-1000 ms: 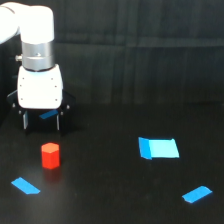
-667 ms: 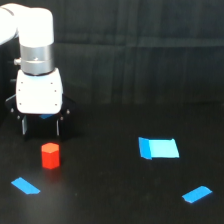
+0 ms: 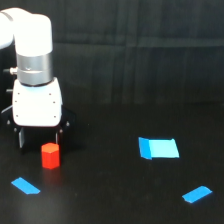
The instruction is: Pick up the red object from the table
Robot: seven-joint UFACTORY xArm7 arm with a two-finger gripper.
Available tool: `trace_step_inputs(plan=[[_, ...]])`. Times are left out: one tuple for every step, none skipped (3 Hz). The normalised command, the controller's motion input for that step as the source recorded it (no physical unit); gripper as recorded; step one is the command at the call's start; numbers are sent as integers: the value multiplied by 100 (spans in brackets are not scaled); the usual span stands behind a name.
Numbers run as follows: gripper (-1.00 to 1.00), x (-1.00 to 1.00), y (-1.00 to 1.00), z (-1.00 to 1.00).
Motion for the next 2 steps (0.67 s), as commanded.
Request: trace_step_inputs(plan=[[85, 18, -84, 1], [78, 3, -46, -19]])
